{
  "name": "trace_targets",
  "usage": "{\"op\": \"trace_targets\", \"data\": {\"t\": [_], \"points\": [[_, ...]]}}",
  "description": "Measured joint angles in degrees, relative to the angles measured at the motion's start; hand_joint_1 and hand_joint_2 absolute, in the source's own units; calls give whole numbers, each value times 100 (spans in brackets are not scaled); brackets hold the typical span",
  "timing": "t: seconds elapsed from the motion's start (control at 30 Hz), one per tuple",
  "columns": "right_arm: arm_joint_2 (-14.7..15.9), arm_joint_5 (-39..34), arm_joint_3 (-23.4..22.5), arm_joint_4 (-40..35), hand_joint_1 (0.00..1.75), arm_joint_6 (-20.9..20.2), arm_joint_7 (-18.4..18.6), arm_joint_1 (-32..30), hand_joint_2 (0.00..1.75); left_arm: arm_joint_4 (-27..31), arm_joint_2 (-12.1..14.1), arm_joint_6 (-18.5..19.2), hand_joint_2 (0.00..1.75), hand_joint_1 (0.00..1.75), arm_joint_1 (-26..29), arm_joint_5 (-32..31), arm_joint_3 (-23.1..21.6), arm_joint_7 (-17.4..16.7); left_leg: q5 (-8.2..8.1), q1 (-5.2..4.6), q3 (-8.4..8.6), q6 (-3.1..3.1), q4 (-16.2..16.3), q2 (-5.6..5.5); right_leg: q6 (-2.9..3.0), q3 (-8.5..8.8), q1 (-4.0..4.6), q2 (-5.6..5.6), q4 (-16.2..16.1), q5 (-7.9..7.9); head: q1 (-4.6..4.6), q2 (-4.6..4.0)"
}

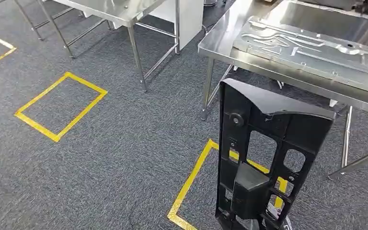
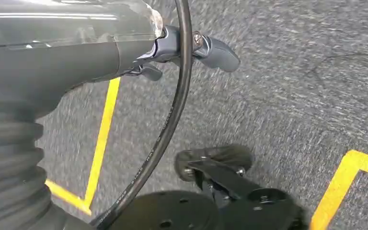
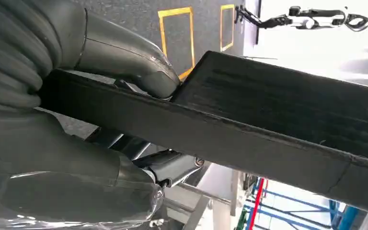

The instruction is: Take the parts from the cabinet and place them on the table.

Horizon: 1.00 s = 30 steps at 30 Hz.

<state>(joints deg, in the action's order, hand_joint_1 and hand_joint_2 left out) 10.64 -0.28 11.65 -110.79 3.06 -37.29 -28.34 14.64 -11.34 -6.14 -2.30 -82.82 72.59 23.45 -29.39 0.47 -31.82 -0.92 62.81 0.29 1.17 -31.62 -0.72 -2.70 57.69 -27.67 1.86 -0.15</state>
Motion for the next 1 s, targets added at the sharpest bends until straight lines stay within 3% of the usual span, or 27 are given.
{"op": "trace_targets", "data": {"t": [0.03, 0.07, 0.17, 0.2, 0.23, 0.27, 0.33, 0.37, 0.4, 0.47, 0.5, 0.53, 0.57, 0.67, 0.73, 0.77, 0.83, 0.87, 0.9, 0.93, 1.0], "points": [[0, 0, 0, 0, 175, 0, 0, -3, 175, 0, 4, 0, 175, 0, 2, -2, 0, 0, 106, -4, 155, 48, -408, -59, -17, 2, -3, -17, 7, -15, -2, 0], [0, 0, 0, 0, 175, 2, 0, 0, 175, 0, 18, 0, 175, 0, -8, 0, 0, 0, 51, -37, 182, 74, -501, -92, -45, -27, 41, -30, 48, -25, -2, 0], [0, 0, 0, 0, 175, 2, 0, -12, 175, 0, 17, 0, 175, 0, -15, -2, 0, 4, 75, -55, 153, 147, -481, -73, -138, -52, -3, -62, 9, 8, -2, 0], [0, 0, -2, -6, 175, 0, 0, -13, 175, 0, 11, 0, 175, 0, -18, -2, 0, 4, 124, -16, 184, 213, -561, -54, -183, -51, 27, -77, 1, 9, 0, 0], [-10, 2, -4, -7, 175, 2, 0, -22, 175, 0, 0, 0, 175, 0, -17, -2, 0, 4, 162, 9, 203, 257, -600, -6, -191, -60, 8, 3, 92, -71, -4, 0], [-28, 0, -4, -9, 175, 2, -4, -23, 175, 2, 2, 0, 175, 0, -19, -2, 0, 7, 175, 13, 198, 291, -618, -1, -207, -162, 13, 110, 294, -239, -2, 0], [-37, 0, -17, -2, 175, 2, 0, 4, 175, 0, 2, 0, 175, 0, -6, -2, 2, 5, 180, 3, 174, 299, -615, 39, -254, -599, -29, 212, 1209, -724, -2, 0], [-50, 0, -17, 0, 175, 2, 0, -3, 175, 0, 2, 0, 175, 0, 1, -2, 2, 7, 179, -4, 167, 298, -613, 62, -272, -782, -40, 227, 1589, -860, -2, 0], [-55, 0, -17, 0, 175, 2, 0, -8, 175, 0, 4, 0, 175, 0, 4, -2, 2, 4, 173, -6, 167, 295, -611, 84, -285, -856, -49, 235, 1739, -850, -2, 0], [-57, 0, -17, 2, 175, 2, 0, -11, 175, 0, 2, 0, 175, 0, 1, -2, 2, 4, 163, -5, 184, 281, -610, 107, -293, -647, -66, 244, 1333, -519, -2, 0], [-57, 0, -17, 2, 175, 2, 0, -8, 175, 0, 2, 0, 175, 0, -4, -2, 2, 4, 149, -2, 207, 259, -603, 115, -282, -309, -72, 259, 708, -195, -2, 0], [-57, 0, -20, 0, 175, 2, 0, -9, 175, 0, 0, 0, 175, 0, -6, -2, 2, 4, 132, -2, 223, 234, -596, 123, -257, -29, -71, 290, 207, 1, -2, 0], [-57, 0, -22, 2, 175, 2, 0, 4, 175, 0, 0, 0, 175, 0, -7, -2, 2, 4, 111, -38, 222, 199, -570, 130, -237, 59, -45, 314, 1, -74, -2, 0], [-57, -2, -24, 0, 175, 2, 0, -15, 175, 0, 2, 0, 175, 0, -15, -2, 2, 4, 101, -24, 227, 84, -573, 147, -155, 24, 9, 272, 3, -82, -2, 0], [-57, -2, -26, -2, 175, 2, 0, -19, 175, 0, 2, 0, 175, 0, -19, -2, 0, 4, 28, -5, 220, 11, -509, 131, -76, 61, -48, 258, -65, -36, -2, 0], [-57, -2, -26, -2, 175, 2, -2, -13, 175, 0, 2, 0, 175, 0, -19, -2, 0, 7, -129, -5, 129, -9, -296, 78, -39, 63, -43, 254, -68, -41, 0, 0], [-55, 17, -26, -2, 175, -6, 24, -9, 175, 0, 2, 2, 175, 0, -22, -8, 0, 4, -601, -1, -288, -41, 600, 25, -2, 60, -28, 224, -66, -47, -2, 0], [-52, 51, -26, 0, 175, -9, 66, -9, 175, 0, 0, 18, 175, 0, -14, -24, 0, 4, -764, 0, -501, -52, 1043, 24, 0, 56, -15, 193, -61, -49, 0, 0], [-52, 110, -26, 0, 175, -28, 133, -7, 175, 0, 0, 57, 175, 0, -7, -53, 0, 7, -793, 0, -617, -55, 1276, 24, 3, 57, -5, 157, -56, -51, 0, 0], [-52, 184, -26, -2, 175, -57, 225, -9, 175, 0, 0, 88, 175, 0, -11, -55, 0, 4, -685, -1, -608, -46, 1241, 23, 5, 65, 4, 107, -53, -53, 0, 0], [-52, 278, -20, -13, 175, -92, 326, -1, 175, 0, 11, 101, 175, 0, -11, -83, -2, 4, -142, -6, -259, 11, 463, -40, 6, 84, 18, -32, -37, -60, 0, 0]]}}
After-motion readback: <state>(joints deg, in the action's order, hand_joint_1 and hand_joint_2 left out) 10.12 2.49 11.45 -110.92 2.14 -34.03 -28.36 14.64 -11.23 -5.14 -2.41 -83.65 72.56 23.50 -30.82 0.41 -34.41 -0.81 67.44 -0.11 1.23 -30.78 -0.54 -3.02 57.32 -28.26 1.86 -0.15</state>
